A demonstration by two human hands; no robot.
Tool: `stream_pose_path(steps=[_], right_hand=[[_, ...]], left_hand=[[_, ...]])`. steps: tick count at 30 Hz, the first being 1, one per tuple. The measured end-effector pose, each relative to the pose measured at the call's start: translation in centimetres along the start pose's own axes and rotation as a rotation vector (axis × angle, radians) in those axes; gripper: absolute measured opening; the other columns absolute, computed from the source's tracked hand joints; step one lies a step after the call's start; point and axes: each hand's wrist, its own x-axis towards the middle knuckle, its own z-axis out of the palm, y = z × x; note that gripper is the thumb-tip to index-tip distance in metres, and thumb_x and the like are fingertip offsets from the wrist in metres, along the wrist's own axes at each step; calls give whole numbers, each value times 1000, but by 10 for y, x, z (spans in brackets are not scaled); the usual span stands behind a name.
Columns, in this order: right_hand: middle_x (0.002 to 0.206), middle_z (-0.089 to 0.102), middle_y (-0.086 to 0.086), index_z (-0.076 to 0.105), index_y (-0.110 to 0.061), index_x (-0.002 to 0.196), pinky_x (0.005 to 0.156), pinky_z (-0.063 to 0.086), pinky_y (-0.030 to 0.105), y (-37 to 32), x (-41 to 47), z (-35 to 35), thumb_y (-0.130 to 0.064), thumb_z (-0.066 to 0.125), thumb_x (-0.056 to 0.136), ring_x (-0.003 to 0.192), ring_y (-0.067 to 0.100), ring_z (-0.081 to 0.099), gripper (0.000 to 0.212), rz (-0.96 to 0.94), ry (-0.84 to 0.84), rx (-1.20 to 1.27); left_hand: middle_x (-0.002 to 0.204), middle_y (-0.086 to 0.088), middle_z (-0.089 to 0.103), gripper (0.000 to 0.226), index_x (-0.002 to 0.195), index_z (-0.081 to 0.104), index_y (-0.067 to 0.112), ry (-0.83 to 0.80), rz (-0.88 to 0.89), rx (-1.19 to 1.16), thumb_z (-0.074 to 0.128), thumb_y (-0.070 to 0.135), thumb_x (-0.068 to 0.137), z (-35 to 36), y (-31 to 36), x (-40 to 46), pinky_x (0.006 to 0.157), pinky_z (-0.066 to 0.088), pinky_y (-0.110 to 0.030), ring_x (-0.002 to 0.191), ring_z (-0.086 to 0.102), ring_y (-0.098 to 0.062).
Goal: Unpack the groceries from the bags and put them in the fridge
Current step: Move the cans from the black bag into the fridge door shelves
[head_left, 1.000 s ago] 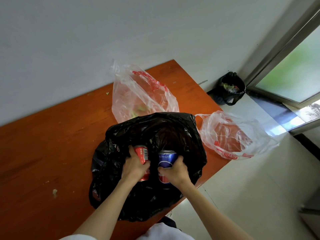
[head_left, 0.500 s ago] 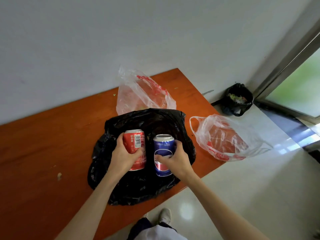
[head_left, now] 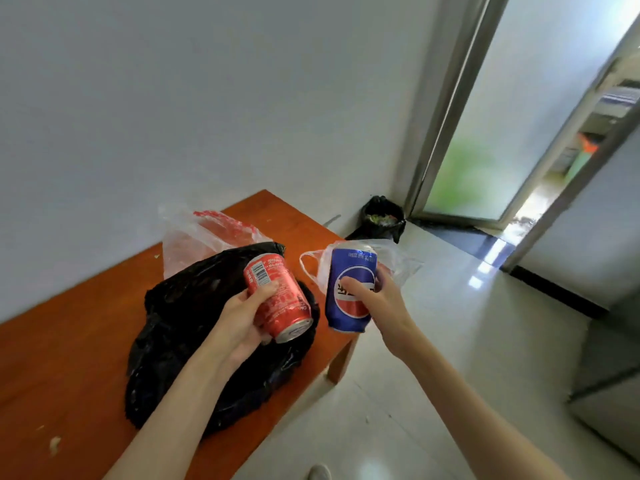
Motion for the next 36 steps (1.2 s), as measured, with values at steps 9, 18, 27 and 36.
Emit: stream_pose_path(steps=[9,18,27,36], right_hand=[[102,62,1,48,-15,121,63,51,20,-30,-107,-117,-19,64,85,87,13,61,40,-76,323,39],[106,63,6,50,-16,117,77,54,32,-79,-204,-275,-22,62,86,94,22,61,34,-227,610,157],[89,65,2,54,-17,103,61,55,23,-167,-269,-459,-30,58,88,77,15,64,20,-450,757,189],[102,66,7,54,-11,118,67,54,29,-235,-293,-605,-33,65,84,82,19,64,43,-546,877,8]], left_hand=[[121,-15,60,78,132,41,13,-374,-131,89,75,23,62,114,-29,-52,89,49,-52,108,60,-33],[102,-16,67,46,112,54,5,-730,-94,186,66,22,71,290,-73,-126,69,59,-35,85,68,-25],[103,-14,66,43,114,52,5,-876,122,222,67,23,78,501,-109,-209,89,50,-48,94,66,-29],[110,-8,63,47,123,46,11,-929,389,317,65,26,83,658,-115,-264,80,53,-37,91,64,-21]])
